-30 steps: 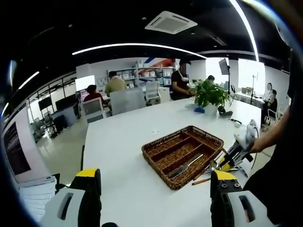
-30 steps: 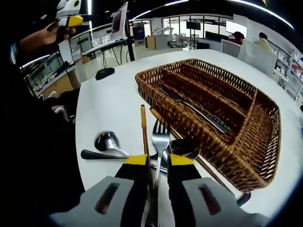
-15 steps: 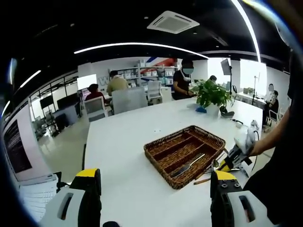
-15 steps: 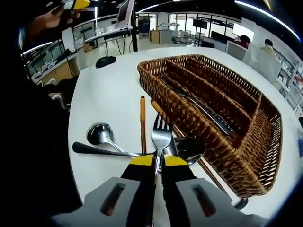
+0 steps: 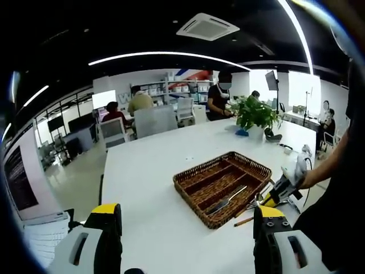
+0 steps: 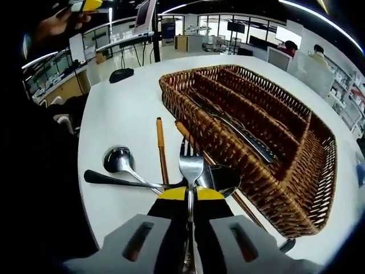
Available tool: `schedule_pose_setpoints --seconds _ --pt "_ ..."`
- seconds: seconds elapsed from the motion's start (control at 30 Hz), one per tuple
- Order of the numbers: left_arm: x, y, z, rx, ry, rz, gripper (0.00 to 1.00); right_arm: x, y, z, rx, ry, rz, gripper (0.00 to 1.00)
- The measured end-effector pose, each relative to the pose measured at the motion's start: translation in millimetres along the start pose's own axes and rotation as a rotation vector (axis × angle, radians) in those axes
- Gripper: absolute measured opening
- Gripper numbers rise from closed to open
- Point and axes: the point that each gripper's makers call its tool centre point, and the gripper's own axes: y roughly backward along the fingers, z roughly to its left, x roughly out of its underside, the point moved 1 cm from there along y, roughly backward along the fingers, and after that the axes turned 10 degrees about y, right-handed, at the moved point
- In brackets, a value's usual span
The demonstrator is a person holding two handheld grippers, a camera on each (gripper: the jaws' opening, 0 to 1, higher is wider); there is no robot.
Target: Arrange the knives, forks, and spoons in their matching storage slots by inserting each utensil handle-first until every utensil is classified and aligned in the correct compartment
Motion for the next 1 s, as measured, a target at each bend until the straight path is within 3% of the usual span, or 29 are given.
schedule_pose_setpoints --seconds 0.7,1.0 --pt "-2.3 -2.8 3.8 0.001 -0.013 -0.022 1.0 -6.5 16.7 0.7 -0.025 0.003 -0.027 0.0" --pt "-1.3 -5.9 -3.7 0.0 -0.008 -0.026 1.0 -25.1 25.2 11.6 -0.047 0.06 -0.065 0.0"
